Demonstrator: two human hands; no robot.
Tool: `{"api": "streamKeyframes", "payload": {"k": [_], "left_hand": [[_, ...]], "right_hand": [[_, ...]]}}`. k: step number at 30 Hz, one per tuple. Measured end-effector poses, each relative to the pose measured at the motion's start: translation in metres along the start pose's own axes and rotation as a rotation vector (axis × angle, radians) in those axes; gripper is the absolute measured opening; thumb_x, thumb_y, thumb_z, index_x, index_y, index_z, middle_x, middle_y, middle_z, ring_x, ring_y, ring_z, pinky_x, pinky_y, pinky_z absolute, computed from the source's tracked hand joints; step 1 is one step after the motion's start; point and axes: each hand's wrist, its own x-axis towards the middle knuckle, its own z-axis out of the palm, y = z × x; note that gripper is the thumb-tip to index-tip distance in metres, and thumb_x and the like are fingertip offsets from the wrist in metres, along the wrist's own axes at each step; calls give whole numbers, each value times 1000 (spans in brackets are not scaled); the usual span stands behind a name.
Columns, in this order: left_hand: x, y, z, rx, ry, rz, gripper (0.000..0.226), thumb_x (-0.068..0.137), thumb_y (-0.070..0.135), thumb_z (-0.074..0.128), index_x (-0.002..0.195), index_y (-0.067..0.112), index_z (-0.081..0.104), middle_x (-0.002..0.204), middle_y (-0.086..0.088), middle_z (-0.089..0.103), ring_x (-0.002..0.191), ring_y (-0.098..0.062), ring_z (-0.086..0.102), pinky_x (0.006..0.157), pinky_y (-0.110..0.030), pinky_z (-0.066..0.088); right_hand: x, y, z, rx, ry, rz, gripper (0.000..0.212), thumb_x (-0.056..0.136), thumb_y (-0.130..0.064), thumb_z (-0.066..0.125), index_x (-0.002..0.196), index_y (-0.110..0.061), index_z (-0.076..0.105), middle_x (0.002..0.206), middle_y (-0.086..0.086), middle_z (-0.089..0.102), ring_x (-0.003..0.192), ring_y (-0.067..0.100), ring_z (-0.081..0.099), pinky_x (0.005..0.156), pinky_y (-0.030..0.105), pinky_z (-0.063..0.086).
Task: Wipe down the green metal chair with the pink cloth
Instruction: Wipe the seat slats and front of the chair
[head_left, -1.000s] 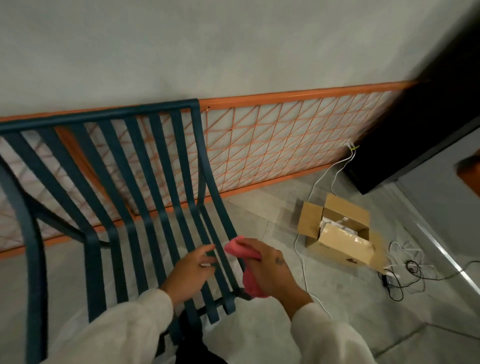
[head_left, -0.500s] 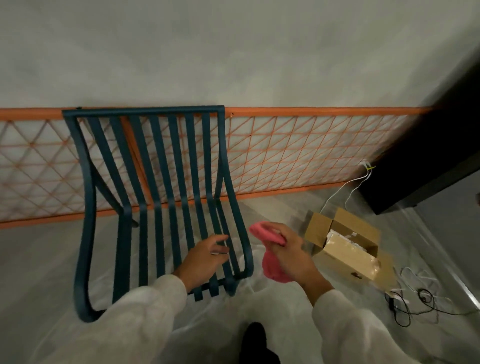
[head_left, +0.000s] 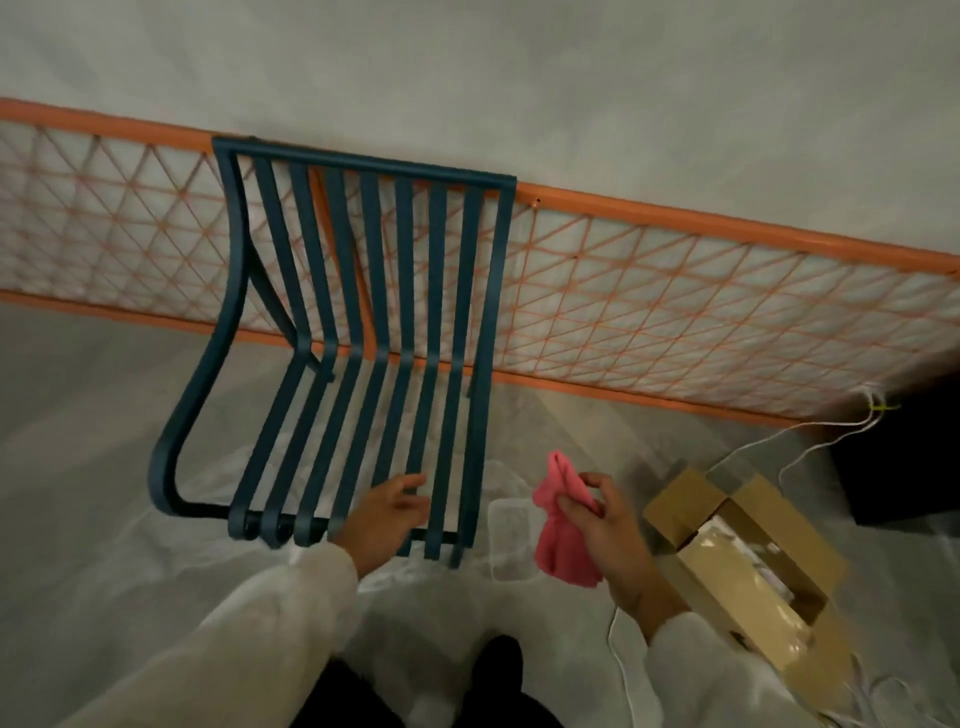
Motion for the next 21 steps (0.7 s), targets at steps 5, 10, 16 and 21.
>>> {"api": "streamKeyframes", "payload": {"k": [5, 10, 16, 21], "left_hand": [[-1, -1, 24, -119, 32, -74, 41, 95, 18, 58, 133, 30, 50, 125, 2, 62, 119, -18, 56, 108, -45, 43], [15, -9, 28, -129, 17, -91, 40, 96, 12, 55, 134, 23, 49, 130, -5, 59, 122, -22, 54, 106, -37, 44], [31, -7, 42, -160, 43, -134, 41, 95, 10, 55, 133, 23, 50, 130, -5, 59, 124, -21, 52, 107, -33, 41], [32, -13, 69, -104, 193, -221, 42, 93, 16, 58, 133, 24, 51, 133, -4, 56, 124, -23, 51, 104, -32, 38]], "right_hand": [[27, -11, -14, -105, -129, -24, 14, 93, -23, 65, 104, -31, 61, 100, -11, 71, 97, 17, 67, 80, 33, 50], [43, -18, -10, -234, -224, -38, 18, 96, -15, 60, 106, -29, 61, 97, -16, 69, 93, 4, 66, 80, 23, 49], [74, -18, -1, -368, -336, -87, 22, 95, -18, 60, 108, -36, 67, 111, -13, 70, 105, 9, 65, 94, 29, 52], [105, -23, 0, -531, -506, -167, 22, 96, -40, 56, 114, -32, 66, 107, -16, 67, 93, -4, 58, 68, 5, 41]]}}
